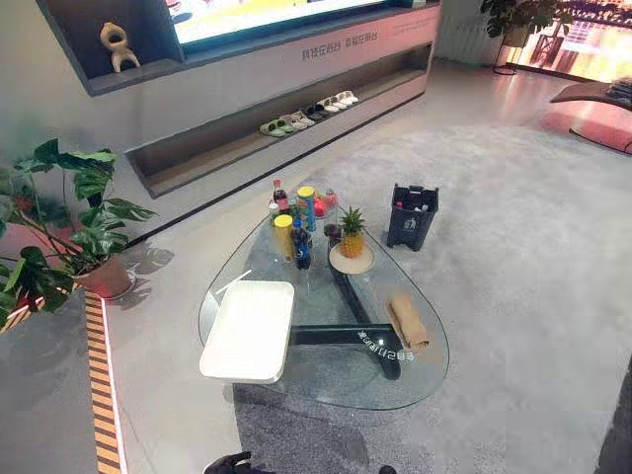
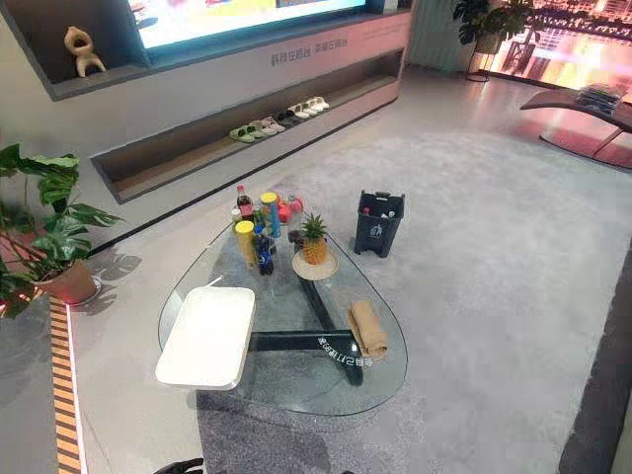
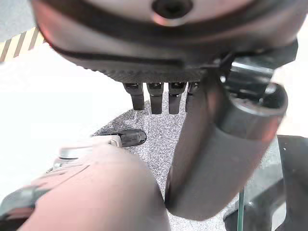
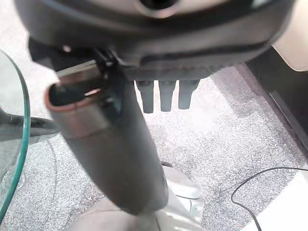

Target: Wipe the table with a cloth and put it in the basket.

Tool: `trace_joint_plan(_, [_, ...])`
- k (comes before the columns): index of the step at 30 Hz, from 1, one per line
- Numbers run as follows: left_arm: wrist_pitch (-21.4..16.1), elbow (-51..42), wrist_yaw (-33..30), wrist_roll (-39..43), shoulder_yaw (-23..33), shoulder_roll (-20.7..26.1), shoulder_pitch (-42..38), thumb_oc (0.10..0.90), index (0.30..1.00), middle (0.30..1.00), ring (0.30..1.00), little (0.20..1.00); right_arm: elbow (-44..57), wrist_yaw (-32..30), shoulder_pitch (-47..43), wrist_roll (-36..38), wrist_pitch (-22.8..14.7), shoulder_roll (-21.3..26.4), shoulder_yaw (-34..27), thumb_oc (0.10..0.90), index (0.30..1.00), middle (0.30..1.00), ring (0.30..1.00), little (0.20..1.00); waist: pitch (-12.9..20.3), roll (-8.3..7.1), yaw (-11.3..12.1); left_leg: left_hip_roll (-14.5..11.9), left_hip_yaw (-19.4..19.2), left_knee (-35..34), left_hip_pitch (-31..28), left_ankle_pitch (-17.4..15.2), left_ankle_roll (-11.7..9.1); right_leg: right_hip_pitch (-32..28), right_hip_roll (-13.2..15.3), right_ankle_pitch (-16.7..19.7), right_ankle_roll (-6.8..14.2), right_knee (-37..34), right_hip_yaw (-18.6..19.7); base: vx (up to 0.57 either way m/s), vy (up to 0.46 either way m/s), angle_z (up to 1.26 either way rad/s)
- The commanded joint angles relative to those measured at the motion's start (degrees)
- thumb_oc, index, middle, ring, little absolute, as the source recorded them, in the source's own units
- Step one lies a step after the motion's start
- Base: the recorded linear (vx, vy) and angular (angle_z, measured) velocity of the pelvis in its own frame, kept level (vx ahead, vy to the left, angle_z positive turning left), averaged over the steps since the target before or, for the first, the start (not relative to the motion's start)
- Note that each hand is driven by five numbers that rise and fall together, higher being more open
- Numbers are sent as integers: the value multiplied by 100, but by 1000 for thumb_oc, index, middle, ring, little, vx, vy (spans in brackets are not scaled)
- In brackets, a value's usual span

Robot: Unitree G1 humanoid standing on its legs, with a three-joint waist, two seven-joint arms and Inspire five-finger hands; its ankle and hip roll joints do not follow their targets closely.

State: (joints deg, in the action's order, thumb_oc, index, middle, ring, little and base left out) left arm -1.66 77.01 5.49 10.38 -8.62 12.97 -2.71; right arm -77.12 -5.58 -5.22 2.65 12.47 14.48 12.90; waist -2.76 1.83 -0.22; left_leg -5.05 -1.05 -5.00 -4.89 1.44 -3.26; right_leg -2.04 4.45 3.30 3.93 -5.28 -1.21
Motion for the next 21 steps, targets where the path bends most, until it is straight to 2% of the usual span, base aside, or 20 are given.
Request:
trace_joint_plan(1, [-126,286,-68,-70,-194,-38,-476,800,900,900,900,900,-196,45,-345,7,-61,-90,95,800,900,900,900,900,-199,-159,-25,428,-37,0,63,-218,146,-196,-70,-281,-9,109,-372,-113,-131,-29])
trace_joint_plan(21, [-175,269,-7,12,-159,-16,-459,800,900,900,900,900,-172,12,-325,-15,-84,-90,112,800,900,900,900,900,-211,-155,-25,421,-34,0,39,-214,151,-214,-90,-333,-29,161,-385,0,0,0])
